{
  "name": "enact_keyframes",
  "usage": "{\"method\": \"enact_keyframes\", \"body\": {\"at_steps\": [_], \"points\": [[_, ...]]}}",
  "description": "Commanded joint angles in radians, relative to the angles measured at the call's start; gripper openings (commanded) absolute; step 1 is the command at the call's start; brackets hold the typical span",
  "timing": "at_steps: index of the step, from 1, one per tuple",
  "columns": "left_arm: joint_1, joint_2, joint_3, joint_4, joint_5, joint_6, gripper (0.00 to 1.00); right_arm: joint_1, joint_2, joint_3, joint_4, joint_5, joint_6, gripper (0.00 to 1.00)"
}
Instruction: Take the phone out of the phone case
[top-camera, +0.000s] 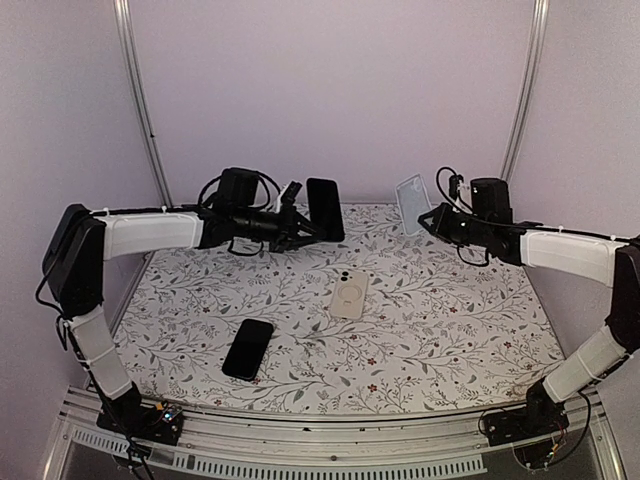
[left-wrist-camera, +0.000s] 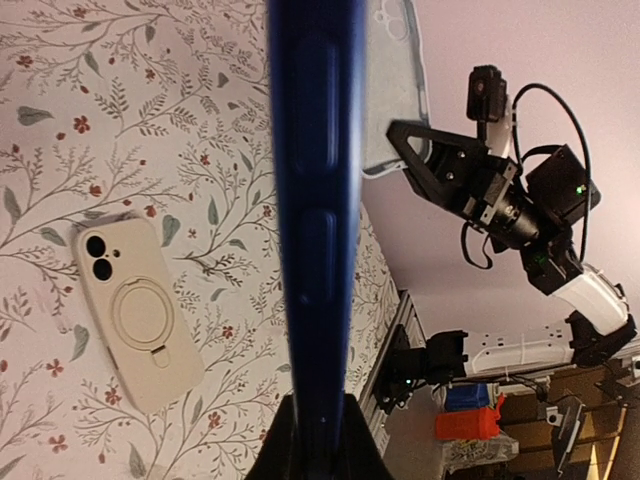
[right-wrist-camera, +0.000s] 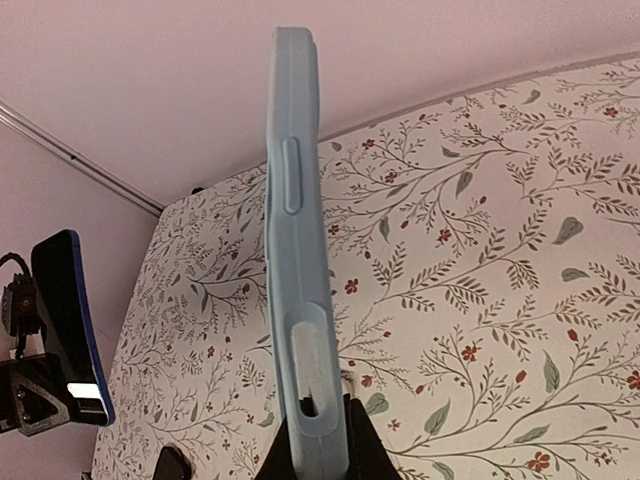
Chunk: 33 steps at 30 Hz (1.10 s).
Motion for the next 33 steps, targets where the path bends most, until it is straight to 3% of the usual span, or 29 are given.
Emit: {"method": "enact_keyframes", "body": {"at_steps": [1,8,19,26,33], "points": [[0.049,-0.021,0.005,-0.127,-0.007,0.139,0.00,-0.066,-0.030,-0.055,-0.087,0.014,-0.031,0.00],[0.069,0.042,0.051,-0.238,-0.036,0.224,0.00,-0.162,0.035,-0.082,-0.107,-0.051,-0.050,0.00],[0.069,0.076,0.050,-0.238,-0.080,0.231,0.00,-0.210,0.177,-0.103,-0.138,-0.076,-0.063,0.01],[0.073,0.089,0.062,-0.249,-0.096,0.246,0.00,-0.223,0.223,-0.143,-0.143,-0.070,-0.068,0.14],[0.084,0.110,0.084,-0.269,-0.098,0.257,0.00,-0.234,0.170,-0.187,-0.180,-0.018,-0.094,0.45]]}}
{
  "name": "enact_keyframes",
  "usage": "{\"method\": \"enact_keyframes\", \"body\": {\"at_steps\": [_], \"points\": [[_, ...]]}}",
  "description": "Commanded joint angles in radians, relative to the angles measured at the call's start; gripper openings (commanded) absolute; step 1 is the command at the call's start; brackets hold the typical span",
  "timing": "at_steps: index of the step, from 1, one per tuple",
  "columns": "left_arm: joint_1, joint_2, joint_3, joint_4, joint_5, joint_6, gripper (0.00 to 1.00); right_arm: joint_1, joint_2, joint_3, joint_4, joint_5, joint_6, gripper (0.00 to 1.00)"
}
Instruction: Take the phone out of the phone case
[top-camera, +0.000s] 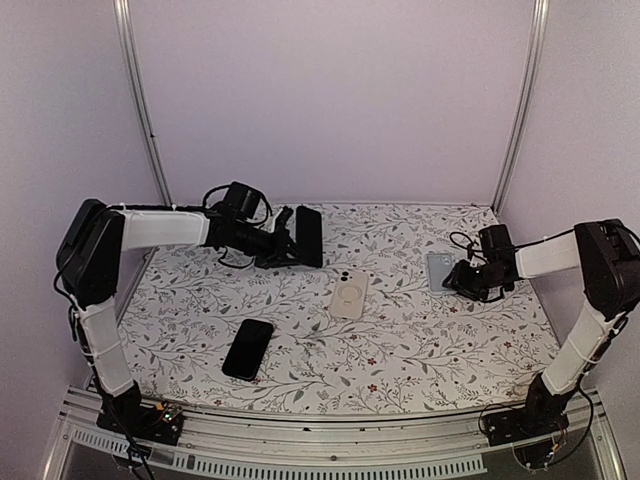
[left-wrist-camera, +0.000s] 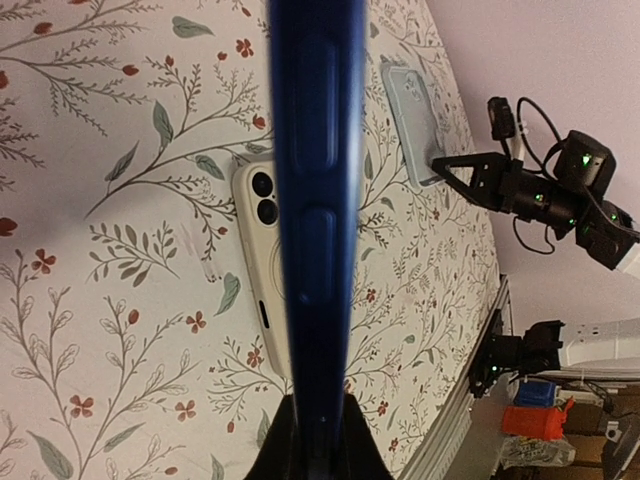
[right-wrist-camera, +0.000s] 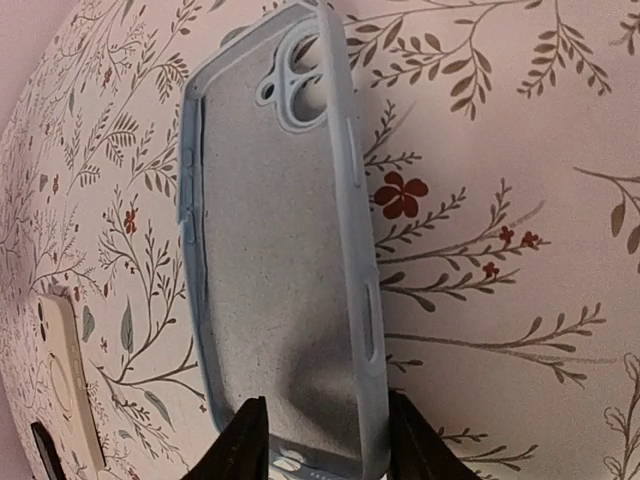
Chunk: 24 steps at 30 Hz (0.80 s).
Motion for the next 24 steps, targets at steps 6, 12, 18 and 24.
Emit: {"method": "enact_keyframes", "body": {"at_steps": [6,12,18,24], "points": [[0.032,0.054,0.087,-0.016,0.009,0.043,0.00,-0.004,-0.103,-0.013,-0.066,0.091,-0.042,0.65],[0.062,0.115,0.154,-0.076,0.011,0.068,0.00,-0.005,-0.163,-0.002,-0.094,0.108,-0.068,0.79],[0.096,0.197,0.238,-0.141,0.038,0.089,0.00,0.007,-0.226,0.000,-0.096,0.097,-0.088,0.84],[0.131,0.293,0.332,-0.199,0.127,0.103,0.04,0.027,-0.262,0.015,-0.105,0.090,-0.100,0.86]]}}
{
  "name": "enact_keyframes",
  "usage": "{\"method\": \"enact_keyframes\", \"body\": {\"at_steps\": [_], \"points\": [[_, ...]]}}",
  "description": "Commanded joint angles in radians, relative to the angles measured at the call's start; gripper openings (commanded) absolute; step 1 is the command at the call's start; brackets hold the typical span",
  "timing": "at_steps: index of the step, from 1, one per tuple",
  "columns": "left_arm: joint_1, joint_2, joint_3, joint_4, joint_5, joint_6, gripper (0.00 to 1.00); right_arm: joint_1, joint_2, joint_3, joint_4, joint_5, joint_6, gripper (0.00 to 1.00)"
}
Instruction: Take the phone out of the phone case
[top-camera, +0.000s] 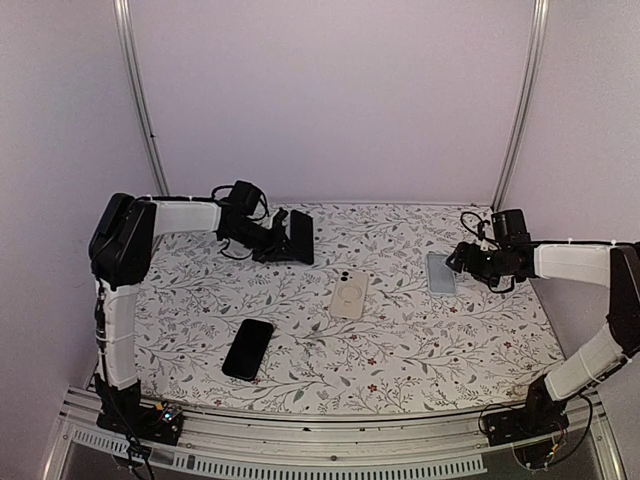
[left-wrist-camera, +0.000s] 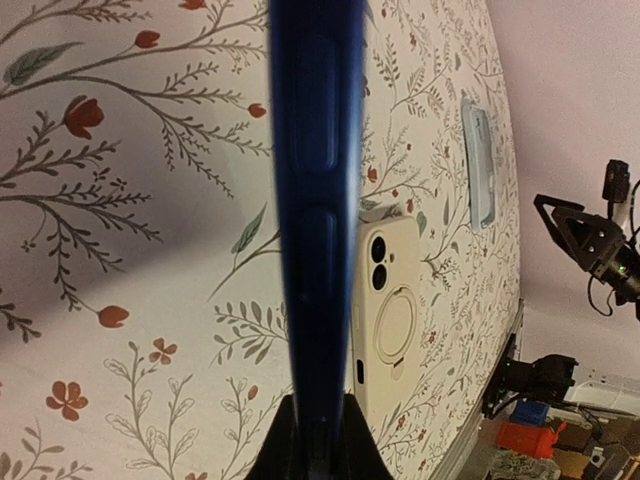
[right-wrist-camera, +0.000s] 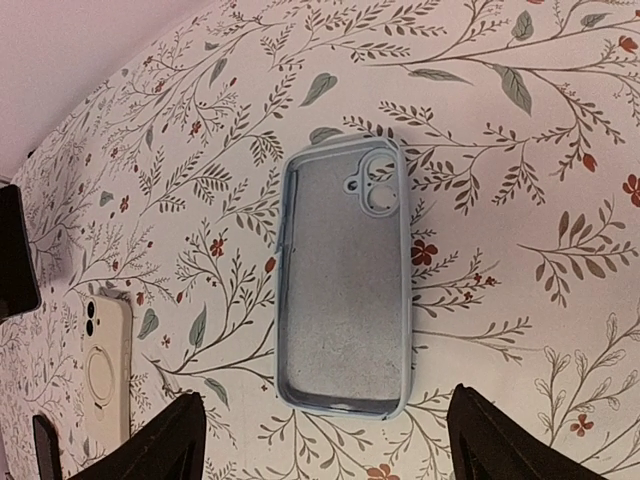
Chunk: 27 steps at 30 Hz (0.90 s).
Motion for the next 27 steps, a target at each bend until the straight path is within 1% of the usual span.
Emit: {"method": "enact_keyframes", "body": {"at_steps": [1,5,14,16,18,22,27], "points": [[0.036,0.056,0.075,-0.039,0.097,0.037,0.04,0.021,-0.035,0.023,-0.018,0.004,-0.024,0.86],[0.051,0.095,0.098,-0.060,0.128,0.046,0.06,0.035,-0.039,0.023,-0.013,-0.003,-0.024,0.87],[0.078,0.144,0.113,-0.097,0.120,0.070,0.16,0.061,-0.027,0.032,-0.002,-0.011,-0.021,0.88],[0.083,0.152,0.121,-0.111,0.108,0.079,0.21,0.067,-0.024,0.036,-0.002,-0.012,-0.021,0.88],[0.088,0.152,0.124,-0.122,0.094,0.083,0.23,0.074,-0.018,0.042,-0.002,-0.013,-0.018,0.88],[0.091,0.142,0.120,-0.136,0.055,0.092,0.31,0.091,-0.006,0.051,-0.002,-0.011,-0.012,0.88],[0.092,0.118,0.097,-0.140,-0.005,0.097,0.38,0.113,0.006,0.064,-0.006,-0.009,-0.006,0.88]]}}
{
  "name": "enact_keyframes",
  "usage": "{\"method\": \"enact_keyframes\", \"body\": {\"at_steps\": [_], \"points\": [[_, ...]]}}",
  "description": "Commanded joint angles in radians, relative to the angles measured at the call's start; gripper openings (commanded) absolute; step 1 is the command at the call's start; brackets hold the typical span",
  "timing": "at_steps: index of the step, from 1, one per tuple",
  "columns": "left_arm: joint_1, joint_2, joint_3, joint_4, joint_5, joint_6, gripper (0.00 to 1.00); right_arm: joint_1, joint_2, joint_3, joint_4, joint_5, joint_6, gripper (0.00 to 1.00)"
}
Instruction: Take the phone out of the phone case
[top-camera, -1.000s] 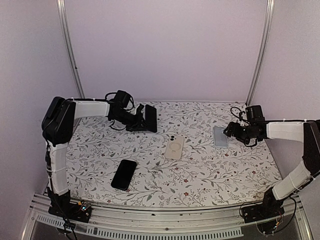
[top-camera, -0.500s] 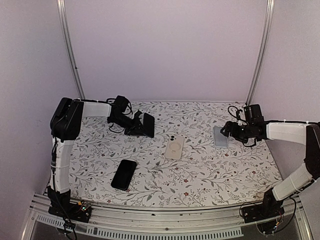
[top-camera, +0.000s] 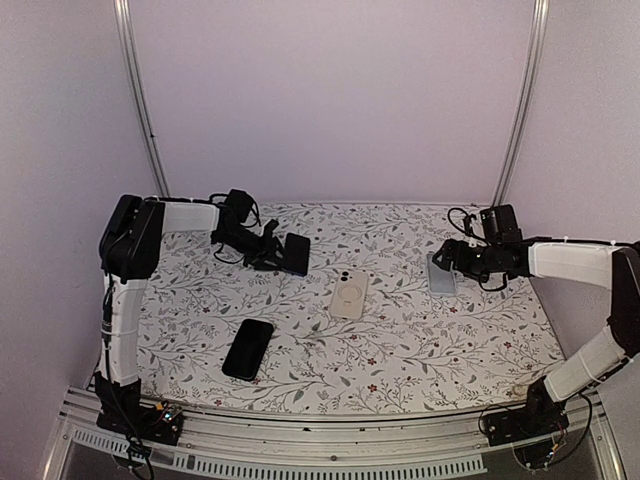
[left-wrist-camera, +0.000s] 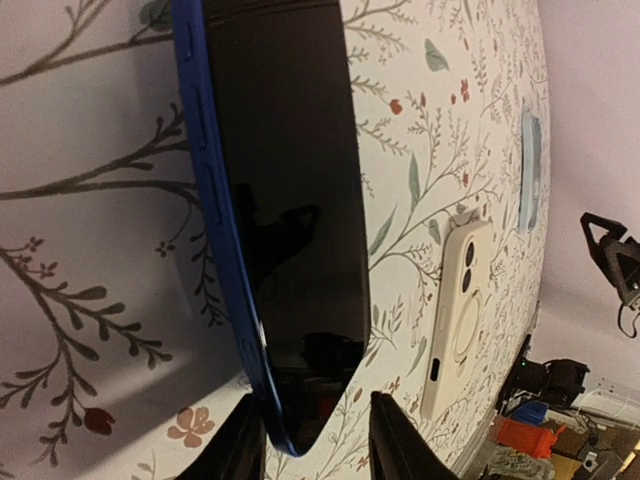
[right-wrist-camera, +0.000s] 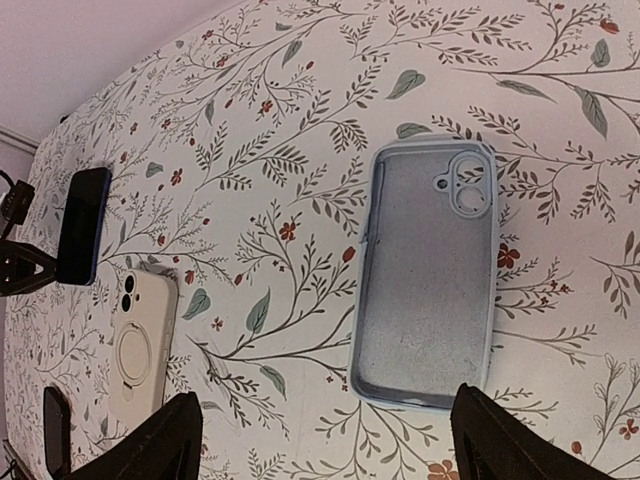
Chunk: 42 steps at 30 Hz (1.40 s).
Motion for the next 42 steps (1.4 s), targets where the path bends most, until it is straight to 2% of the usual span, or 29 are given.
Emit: {"method": "enact_keyframes", "body": {"at_steps": [1,7,15,23,28,42], "points": [[0.010,-0.027,-0.006,-0.013,-0.062,0.019,0.40,0.025,0.020,0.034,0.000,0.000,0.007,0.89],[0.009,-0.082,-0.047,-0.002,-0.142,0.019,0.49,0.072,0.045,0.069,-0.020,0.022,0.009,0.89],[0.006,-0.195,-0.144,0.070,-0.195,-0.006,0.53,0.189,0.111,0.137,-0.047,0.077,0.031,0.90],[-0.010,-0.322,-0.272,0.165,-0.202,-0.045,0.55,0.313,0.230,0.223,-0.061,0.093,0.064,0.91],[-0.027,-0.397,-0.334,0.207,-0.216,-0.064,0.56,0.382,0.340,0.332,-0.108,0.123,0.073,0.93],[-0.042,-0.448,-0.379,0.232,-0.227,-0.060,0.57,0.434,0.600,0.538,-0.148,0.054,0.094,0.94]]}}
